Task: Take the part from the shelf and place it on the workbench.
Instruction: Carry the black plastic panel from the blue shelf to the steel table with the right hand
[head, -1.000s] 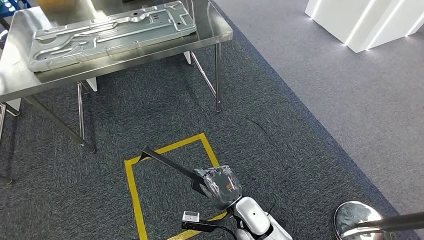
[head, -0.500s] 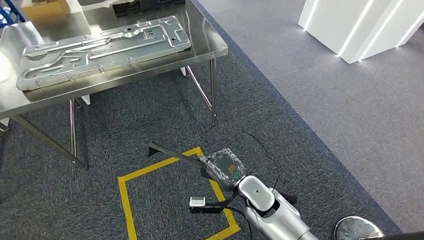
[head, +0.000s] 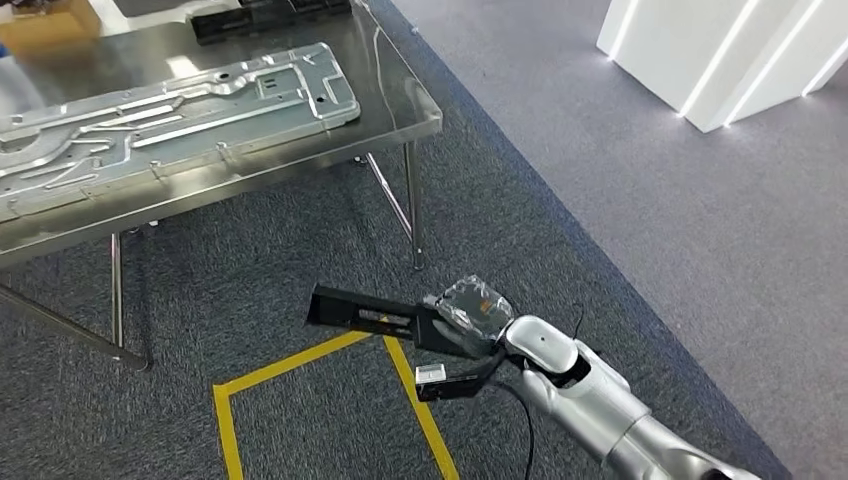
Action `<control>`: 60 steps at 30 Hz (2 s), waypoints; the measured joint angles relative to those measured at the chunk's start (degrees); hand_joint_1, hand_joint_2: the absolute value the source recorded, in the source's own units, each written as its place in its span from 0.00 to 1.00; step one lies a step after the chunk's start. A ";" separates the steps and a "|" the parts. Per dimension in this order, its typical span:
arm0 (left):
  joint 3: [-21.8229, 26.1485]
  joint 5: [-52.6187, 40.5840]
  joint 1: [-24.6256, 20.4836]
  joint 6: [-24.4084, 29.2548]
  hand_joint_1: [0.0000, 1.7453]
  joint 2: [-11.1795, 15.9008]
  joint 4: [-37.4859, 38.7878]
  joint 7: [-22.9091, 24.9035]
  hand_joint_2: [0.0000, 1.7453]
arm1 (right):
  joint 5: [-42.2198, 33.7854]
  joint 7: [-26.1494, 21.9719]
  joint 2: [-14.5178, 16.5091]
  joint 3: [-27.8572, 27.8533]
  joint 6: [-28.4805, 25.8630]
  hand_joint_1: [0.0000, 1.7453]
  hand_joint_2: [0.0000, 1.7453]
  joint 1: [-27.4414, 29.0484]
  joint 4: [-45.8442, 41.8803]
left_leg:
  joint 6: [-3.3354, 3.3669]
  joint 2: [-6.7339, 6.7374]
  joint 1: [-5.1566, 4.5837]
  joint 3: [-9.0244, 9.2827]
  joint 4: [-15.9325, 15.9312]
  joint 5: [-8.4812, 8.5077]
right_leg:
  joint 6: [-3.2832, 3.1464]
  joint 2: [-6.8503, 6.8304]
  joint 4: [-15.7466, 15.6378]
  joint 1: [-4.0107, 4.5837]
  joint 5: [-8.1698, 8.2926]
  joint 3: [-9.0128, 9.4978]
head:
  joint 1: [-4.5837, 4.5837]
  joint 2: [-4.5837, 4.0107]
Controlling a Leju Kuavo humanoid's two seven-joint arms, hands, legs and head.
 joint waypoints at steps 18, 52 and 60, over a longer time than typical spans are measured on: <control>0.10 -0.05 -0.33 -0.66 0.00 0.47 0.00 -0.04 1.00 | 1.06 3.72 10.04 0.84 -10.77 1.00 1.00 10.93 7.45 | 3.14 0.50 -0.51 -8.49 -6.48 7.57 | 1.18 0.40 7.08 1.15 -10.98 4.43 | -0.13 0.00; -0.02 -0.58 -0.18 -2.57 0.00 1.25 -0.02 -0.04 1.00 | 13.26 4.55 3.93 -6.55 -1.43 1.00 1.00 6.66 2.47 | 3.93 -0.15 -0.95 -5.66 -6.47 4.12 | 1.68 1.07 13.33 0.86 -9.73 -0.82 | -0.12 0.00; -0.03 -0.55 -0.09 -2.96 0.00 1.46 -0.02 -0.31 1.00 | 7.86 3.95 -2.08 -5.80 8.94 1.00 1.00 -10.03 2.73 | 1.90 -0.24 -1.17 -1.57 -7.36 0.05 | -0.15 1.23 -1.89 1.35 -3.40 4.64 | -0.09 0.00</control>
